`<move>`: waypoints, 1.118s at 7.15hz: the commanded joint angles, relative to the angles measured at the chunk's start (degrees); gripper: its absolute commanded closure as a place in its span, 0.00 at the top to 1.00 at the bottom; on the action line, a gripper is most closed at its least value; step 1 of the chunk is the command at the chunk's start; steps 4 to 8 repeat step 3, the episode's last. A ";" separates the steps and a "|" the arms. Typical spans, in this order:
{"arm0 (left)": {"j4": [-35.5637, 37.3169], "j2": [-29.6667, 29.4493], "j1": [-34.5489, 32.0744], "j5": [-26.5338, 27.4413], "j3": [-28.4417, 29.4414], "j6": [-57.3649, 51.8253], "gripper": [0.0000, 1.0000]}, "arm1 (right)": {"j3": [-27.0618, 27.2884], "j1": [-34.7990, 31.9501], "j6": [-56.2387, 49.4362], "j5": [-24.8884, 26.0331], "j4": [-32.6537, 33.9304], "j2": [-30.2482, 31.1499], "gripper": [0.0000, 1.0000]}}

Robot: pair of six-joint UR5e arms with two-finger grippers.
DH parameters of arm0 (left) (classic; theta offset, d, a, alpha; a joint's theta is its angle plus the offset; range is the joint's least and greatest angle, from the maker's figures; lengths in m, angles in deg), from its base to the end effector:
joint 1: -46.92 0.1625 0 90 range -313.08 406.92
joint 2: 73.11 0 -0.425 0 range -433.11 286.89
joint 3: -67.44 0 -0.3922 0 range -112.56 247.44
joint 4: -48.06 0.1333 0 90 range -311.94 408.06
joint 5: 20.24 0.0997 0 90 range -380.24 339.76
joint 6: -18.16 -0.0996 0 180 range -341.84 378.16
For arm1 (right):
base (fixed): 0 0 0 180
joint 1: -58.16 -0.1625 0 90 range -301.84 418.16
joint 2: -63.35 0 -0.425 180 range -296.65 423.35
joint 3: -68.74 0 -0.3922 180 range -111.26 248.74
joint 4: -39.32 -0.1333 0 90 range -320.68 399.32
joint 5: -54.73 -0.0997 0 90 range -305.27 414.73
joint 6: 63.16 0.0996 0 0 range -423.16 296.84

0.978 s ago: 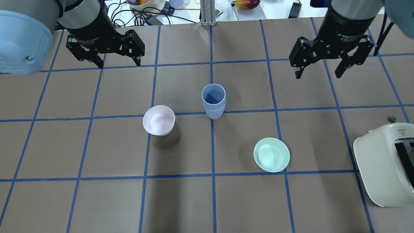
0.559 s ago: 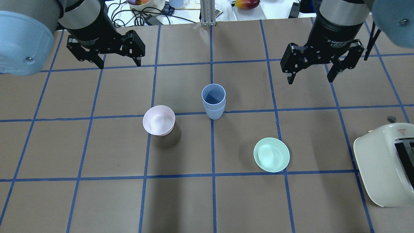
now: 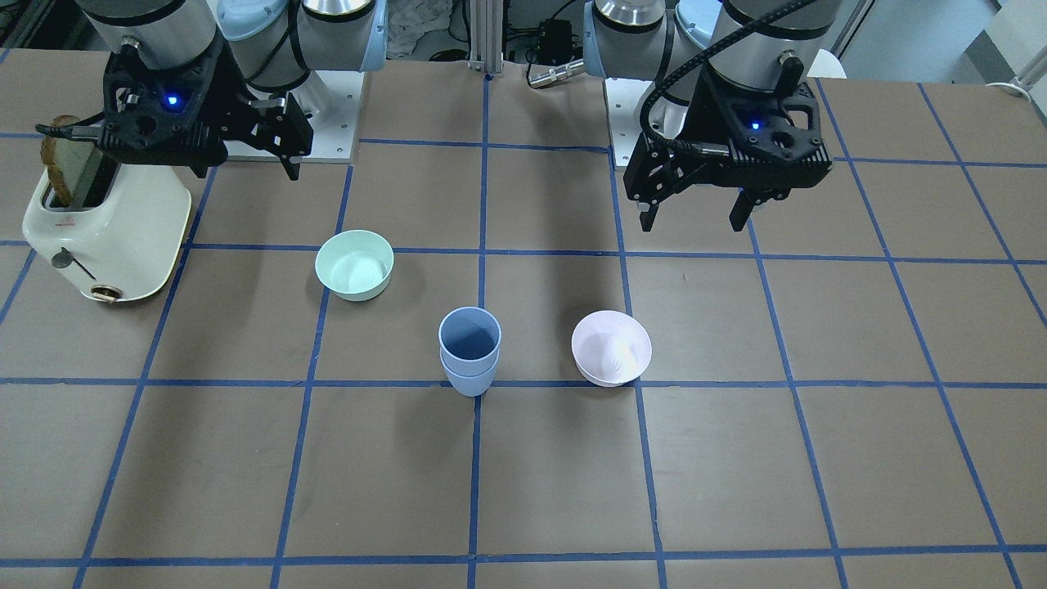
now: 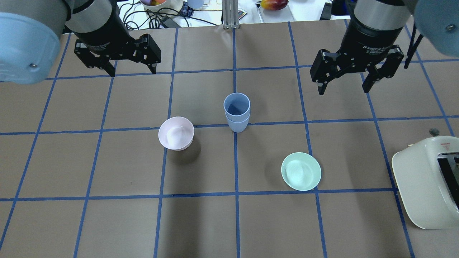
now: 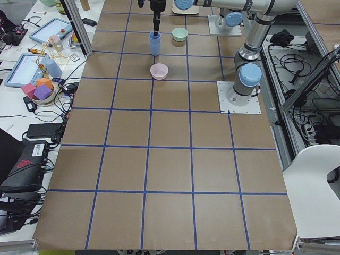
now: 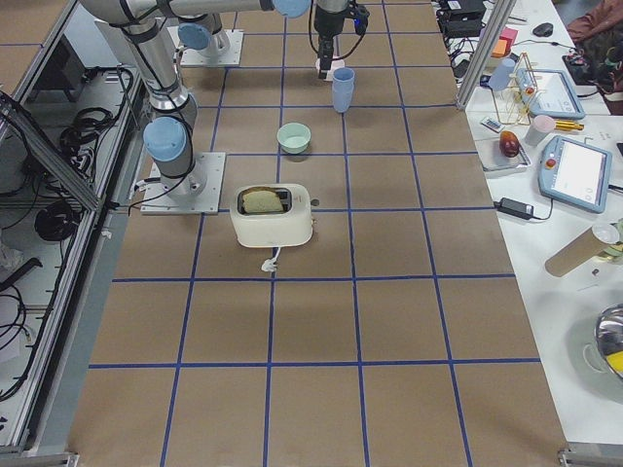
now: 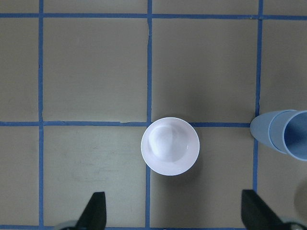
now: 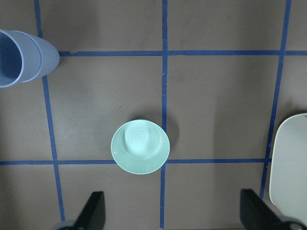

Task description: Stack blue cups with both arms

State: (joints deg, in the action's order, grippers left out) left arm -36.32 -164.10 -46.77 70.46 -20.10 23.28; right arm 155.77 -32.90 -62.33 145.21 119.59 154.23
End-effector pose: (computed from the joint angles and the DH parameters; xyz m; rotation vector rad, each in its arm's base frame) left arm -0.1647 -0.5011 0.5110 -0.0403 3.1326 -0.1950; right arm 0.1412 -0.4712 0.5045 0.0069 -3.1274 -0.1604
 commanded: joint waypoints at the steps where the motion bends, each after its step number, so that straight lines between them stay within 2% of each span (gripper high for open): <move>1: 0.00 0.11 0.00 0.00 -0.09 0.07 1.00 | 0.95 0.00 -0.04 0.15 -0.03 0.44 1.00; 8: 0.00 0.03 -0.09 0.00 0.00 0.33 1.00 | 0.95 0.00 -0.65 0.32 0.23 0.44 1.00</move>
